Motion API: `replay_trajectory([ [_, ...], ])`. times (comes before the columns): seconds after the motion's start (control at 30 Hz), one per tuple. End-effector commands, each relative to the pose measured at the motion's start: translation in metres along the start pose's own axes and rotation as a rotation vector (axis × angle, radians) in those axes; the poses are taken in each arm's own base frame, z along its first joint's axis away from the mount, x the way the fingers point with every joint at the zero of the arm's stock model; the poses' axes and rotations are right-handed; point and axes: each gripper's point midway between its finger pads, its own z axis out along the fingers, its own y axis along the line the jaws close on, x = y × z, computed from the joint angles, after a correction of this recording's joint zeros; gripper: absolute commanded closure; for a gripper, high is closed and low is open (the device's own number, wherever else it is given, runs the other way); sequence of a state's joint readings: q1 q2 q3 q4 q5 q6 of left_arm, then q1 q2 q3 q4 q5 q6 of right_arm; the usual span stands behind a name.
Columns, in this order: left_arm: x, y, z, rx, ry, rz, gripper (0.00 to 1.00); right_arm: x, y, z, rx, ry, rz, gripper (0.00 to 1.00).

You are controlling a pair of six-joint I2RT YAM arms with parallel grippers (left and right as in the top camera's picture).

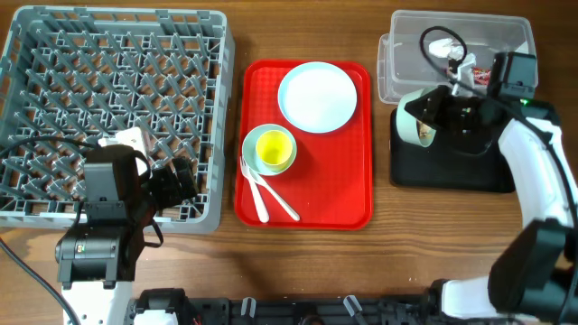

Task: Sort waste into correct bins and load items into the dishwasher rack
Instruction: 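Tip the green bowl over the black tray to dump the rice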

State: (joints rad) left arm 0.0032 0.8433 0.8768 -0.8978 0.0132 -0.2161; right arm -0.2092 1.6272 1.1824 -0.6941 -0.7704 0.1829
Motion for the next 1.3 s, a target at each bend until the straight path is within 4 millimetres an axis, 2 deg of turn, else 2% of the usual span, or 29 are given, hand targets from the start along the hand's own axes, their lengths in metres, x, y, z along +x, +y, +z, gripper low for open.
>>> replay_trajectory([
  [0.0,-0.009,-0.001,-0.007,0.003,-0.033,-0.013,0.00,0.005,0.006,0.009,-0.201,0.053,0.050,0.96],
  [0.27,-0.009,-0.001,-0.007,0.003,-0.033,-0.013,0.00,-0.005,0.000,0.002,-0.400,0.048,0.136,0.96],
  [0.43,-0.009,-0.001,-0.007,0.003,-0.033,-0.013,0.00,-0.013,-0.003,-0.015,-0.512,0.021,0.192,0.96],
  [0.8,-0.009,-0.001,-0.007,0.003,-0.033,-0.013,0.00,-0.028,-0.033,-0.042,-0.637,-0.050,0.311,0.96],
  [0.97,-0.009,-0.001,-0.007,0.003,-0.033,-0.013,0.00,-0.033,-0.041,-0.057,-0.764,-0.077,0.365,0.96],
  [1.27,-0.009,-0.001,-0.007,0.003,-0.033,-0.013,0.00,-0.037,-0.061,-0.071,-0.764,-0.094,0.492,0.96],
])
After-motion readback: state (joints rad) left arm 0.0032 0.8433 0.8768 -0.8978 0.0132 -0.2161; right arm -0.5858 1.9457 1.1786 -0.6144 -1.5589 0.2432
